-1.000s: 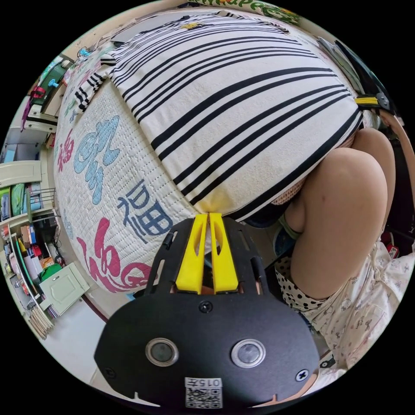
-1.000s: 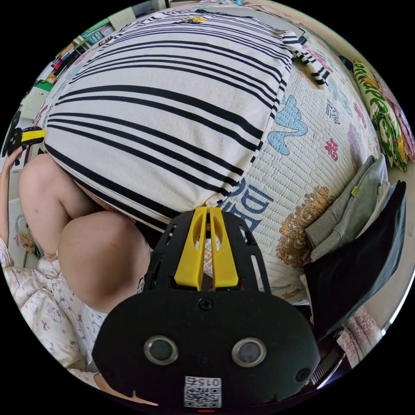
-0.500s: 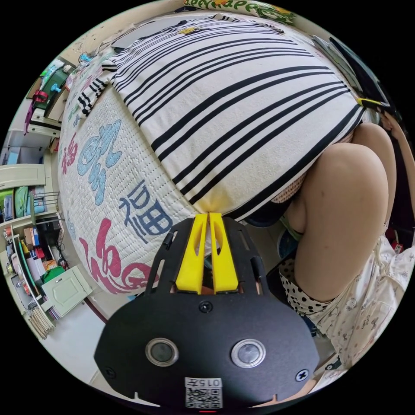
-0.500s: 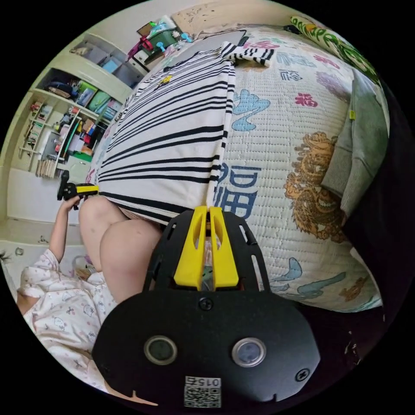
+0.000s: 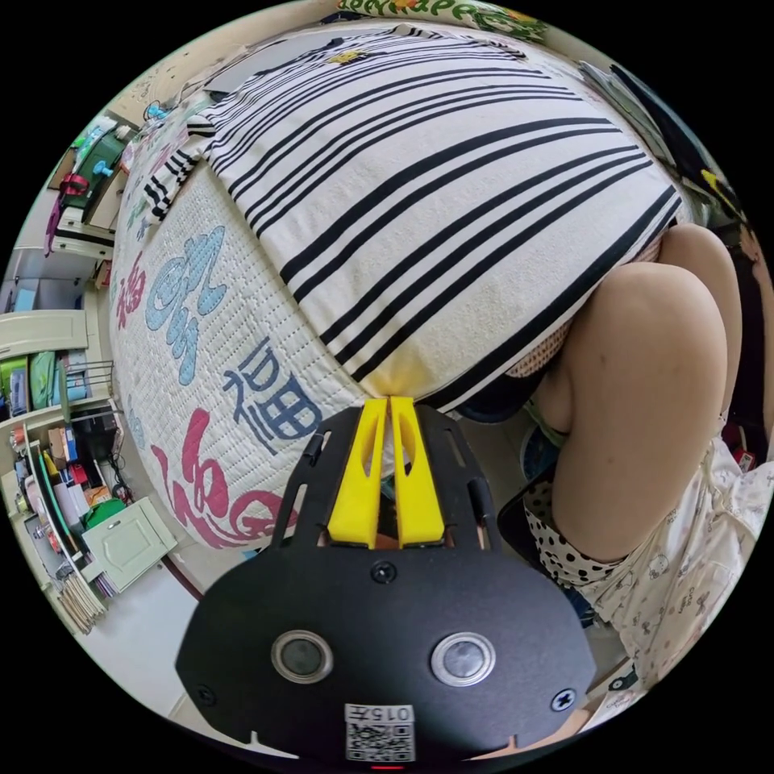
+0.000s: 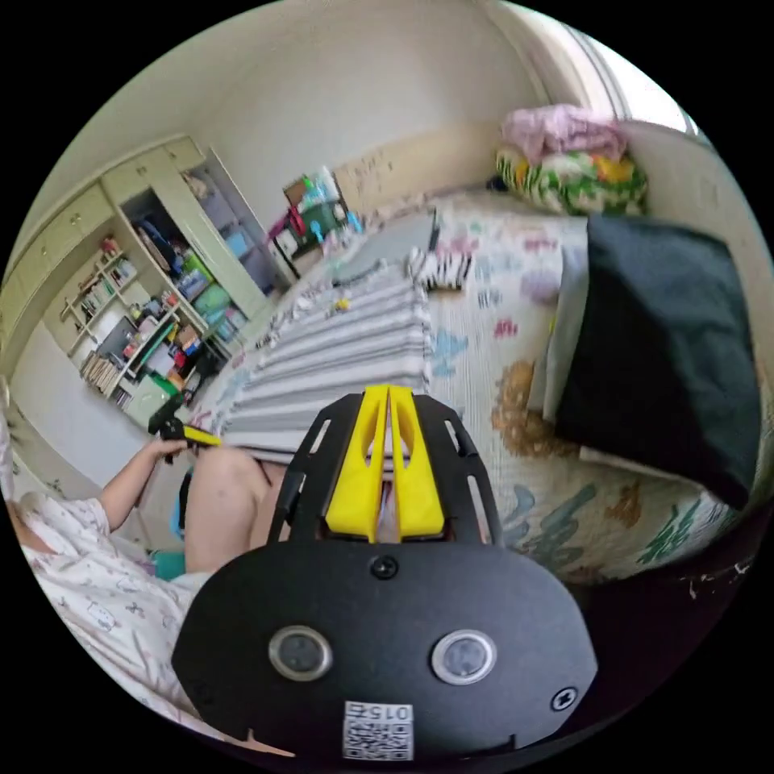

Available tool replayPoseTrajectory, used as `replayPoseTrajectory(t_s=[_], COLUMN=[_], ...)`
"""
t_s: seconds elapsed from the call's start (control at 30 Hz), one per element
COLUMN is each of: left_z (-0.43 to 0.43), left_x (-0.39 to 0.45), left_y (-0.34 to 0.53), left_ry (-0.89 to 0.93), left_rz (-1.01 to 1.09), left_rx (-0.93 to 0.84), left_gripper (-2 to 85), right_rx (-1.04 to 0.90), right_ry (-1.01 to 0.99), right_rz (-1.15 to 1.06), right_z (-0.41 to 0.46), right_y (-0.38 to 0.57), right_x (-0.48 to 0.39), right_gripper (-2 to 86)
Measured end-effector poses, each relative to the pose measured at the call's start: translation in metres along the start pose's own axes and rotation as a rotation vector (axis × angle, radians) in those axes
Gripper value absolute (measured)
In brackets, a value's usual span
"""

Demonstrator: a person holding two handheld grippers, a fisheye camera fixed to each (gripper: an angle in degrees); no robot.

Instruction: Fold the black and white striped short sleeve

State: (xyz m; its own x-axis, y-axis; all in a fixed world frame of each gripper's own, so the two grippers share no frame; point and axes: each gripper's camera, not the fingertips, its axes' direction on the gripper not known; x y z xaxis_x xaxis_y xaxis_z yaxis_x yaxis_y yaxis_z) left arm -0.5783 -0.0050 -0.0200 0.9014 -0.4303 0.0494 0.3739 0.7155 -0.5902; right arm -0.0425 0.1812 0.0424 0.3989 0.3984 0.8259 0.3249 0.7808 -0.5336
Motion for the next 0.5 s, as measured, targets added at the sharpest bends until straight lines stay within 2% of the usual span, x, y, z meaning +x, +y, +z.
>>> replayPoseTrajectory(t_s=[0.03, 0.07, 0.13, 0.17, 0.23, 0.3, 0.4, 0.43, 0.5], left_z=[0.001, 0.002, 0.004, 0.005, 0.007, 0.009, 0.013, 0.015, 0.017], left_x=[0.001, 0.001, 0.003, 0.004, 0.004, 0.004, 0.003, 0.003, 0.004], left_y=[0.0, 0.0, 0.0, 0.0, 0.002, 0.005, 0.01, 0.012, 0.016], left_ry=[-0.001, -0.003, -0.013, -0.015, -0.016, -0.011, -0.006, -0.007, -0.013], left_rz=[0.002, 0.004, 0.01, 0.01, 0.001, -0.008, -0.022, -0.025, -0.027], left_rx=[-0.002, -0.004, -0.012, -0.013, -0.009, 0.0, 0.02, 0.027, 0.037], left_gripper=[-0.6, -0.6, -0.6, -0.6, -0.6, -0.6, -0.6, -0.6, -0.6], right_rx=[0.171, 0.263, 0.635, 0.722, 1.063, 1.266, 1.435, 1.448, 1.441], right_ry=[0.029, 0.04, 0.051, 0.044, -0.036, -0.137, -0.399, -0.518, -0.617], right_rz=[-0.05, -0.074, -0.188, -0.215, -0.323, -0.362, -0.354, -0.347, -0.365], right_z=[-0.045, -0.068, -0.154, -0.172, -0.229, -0.256, -0.284, -0.29, -0.298], right_y=[0.018, 0.028, 0.083, 0.099, 0.176, 0.233, 0.302, 0.321, 0.346], right_x=[-0.036, -0.055, -0.137, -0.157, -0.229, -0.266, -0.294, -0.3, -0.312], right_gripper=[-0.4, -0.4, -0.5, -0.5, -0.5, -0.6, -0.6, -0.5, -0.6])
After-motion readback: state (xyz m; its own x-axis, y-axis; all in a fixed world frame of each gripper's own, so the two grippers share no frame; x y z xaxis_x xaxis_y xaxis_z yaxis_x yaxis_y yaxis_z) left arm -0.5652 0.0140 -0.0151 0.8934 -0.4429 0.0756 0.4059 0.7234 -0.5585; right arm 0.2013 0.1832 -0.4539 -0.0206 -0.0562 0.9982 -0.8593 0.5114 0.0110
